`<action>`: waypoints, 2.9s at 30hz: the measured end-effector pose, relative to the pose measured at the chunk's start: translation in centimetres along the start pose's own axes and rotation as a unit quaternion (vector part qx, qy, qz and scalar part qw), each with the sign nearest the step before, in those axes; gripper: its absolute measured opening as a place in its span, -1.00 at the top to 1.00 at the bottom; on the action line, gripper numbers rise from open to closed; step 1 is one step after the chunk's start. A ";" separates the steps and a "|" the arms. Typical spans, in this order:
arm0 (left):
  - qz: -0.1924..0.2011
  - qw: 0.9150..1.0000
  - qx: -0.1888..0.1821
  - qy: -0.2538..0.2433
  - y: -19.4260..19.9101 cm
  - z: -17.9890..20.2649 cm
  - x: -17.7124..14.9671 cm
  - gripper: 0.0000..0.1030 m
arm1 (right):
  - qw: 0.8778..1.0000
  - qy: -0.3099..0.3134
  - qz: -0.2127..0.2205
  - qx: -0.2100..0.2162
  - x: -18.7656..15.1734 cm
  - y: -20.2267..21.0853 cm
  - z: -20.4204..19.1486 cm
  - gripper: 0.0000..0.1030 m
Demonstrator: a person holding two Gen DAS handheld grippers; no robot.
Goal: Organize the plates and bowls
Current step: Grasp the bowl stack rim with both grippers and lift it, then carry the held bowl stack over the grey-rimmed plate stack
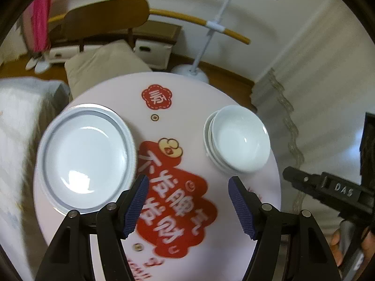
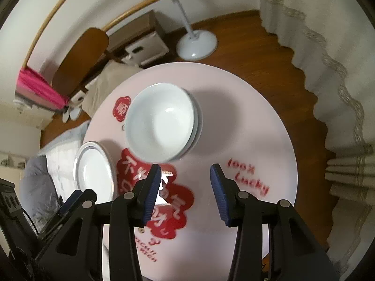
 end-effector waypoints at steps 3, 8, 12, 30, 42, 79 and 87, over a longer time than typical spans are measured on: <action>-0.008 1.000 0.008 0.027 -2.4 1.2 1.2 -0.28 | 1.000 0.016 -0.021 0.005 1.9 -1.7 0.4 0.13; -0.017 0.998 0.020 0.064 -6.3 2.6 2.8 -0.28 | 0.996 0.064 -0.057 0.016 3.9 -4.8 0.0 0.13; -0.032 0.996 0.024 0.082 -9.0 2.8 3.2 -0.28 | 0.994 0.069 -0.082 0.025 5.0 -6.9 0.5 0.13; -0.052 0.995 0.002 0.088 -16.1 2.4 4.2 -0.23 | 0.984 0.085 -0.142 0.064 5.5 -11.6 -0.1 0.15; -0.046 0.997 -0.014 0.059 -17.4 3.7 4.6 0.28 | 0.983 0.084 -0.143 0.082 5.5 -11.7 -0.4 0.21; -0.043 0.998 0.012 0.054 -9.8 0.6 -3.1 0.56 | 0.970 0.184 -0.146 0.069 -2.6 -10.2 -2.2 0.42; -0.025 0.998 -0.004 0.056 -9.3 -0.1 -4.0 0.50 | 0.972 0.186 -0.122 0.070 -2.8 -10.2 -2.4 0.43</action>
Point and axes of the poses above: each gripper's, at about its wrist camera, not at the fingertips, and y roughly against the way its jaws point, z to its right, x to its top, the point moved 10 cm from there along -y, roughly the way its jaws point, and after that the axes turned 6 degrees about -y, right-handed, at the moved point
